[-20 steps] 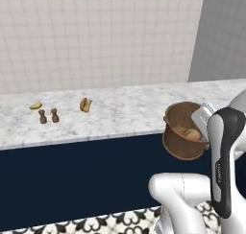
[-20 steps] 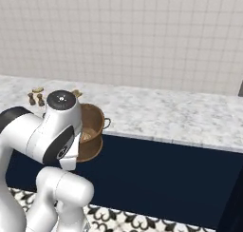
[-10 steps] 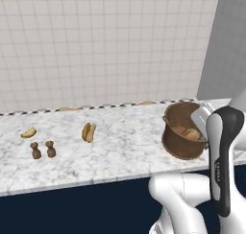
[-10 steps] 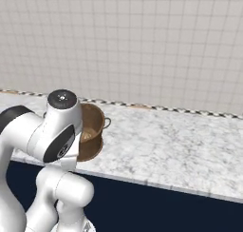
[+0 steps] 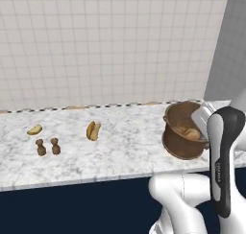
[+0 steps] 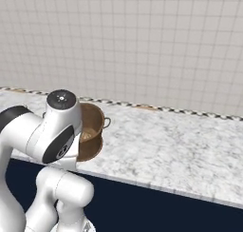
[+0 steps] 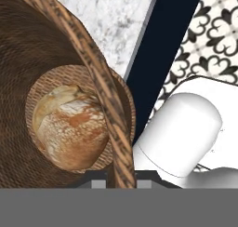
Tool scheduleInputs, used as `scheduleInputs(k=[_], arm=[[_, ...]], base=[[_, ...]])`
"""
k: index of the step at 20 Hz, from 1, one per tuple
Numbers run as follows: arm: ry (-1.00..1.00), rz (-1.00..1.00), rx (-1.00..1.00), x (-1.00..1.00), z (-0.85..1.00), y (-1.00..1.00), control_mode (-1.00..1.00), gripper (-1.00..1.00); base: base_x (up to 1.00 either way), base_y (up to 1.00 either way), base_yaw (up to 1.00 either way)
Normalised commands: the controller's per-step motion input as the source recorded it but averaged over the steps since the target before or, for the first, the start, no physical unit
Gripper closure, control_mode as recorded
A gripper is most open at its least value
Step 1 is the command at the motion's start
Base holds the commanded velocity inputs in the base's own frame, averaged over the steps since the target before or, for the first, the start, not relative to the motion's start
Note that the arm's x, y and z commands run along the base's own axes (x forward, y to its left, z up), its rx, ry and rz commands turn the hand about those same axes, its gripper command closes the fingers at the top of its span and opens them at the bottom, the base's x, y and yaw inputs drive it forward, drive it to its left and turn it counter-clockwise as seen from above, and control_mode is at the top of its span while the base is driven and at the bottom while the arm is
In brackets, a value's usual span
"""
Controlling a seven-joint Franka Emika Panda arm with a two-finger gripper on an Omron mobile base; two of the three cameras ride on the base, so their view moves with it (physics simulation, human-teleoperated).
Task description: Open the cabinet, pick up the bread from the cabinet and place it in the basket. Then move the basket to the dining counter.
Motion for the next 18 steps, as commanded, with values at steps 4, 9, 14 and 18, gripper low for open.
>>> scheduleInputs(k=[4, 9, 14, 18], arm=[[0.02, 0.01, 0.01, 0.25, -0.03, -0.05, -1.0, 1.0], [0.05, 0.05, 0.03, 0.99, -0.15, -0.37, -1.0, 1.0], [0.1, 0.03, 0.0, 1.0, -0.57, -0.21, -1.0, 1.0], [0.07, 0.01, 0.0, 1.0, -0.57, -0.19, -1.0, 1.0]], base=[[0.57, 0.0, 0.02], [0.0, 0.0, 0.0], [0.0, 0.0, 0.0], [0.0, 0.0, 0.0]])
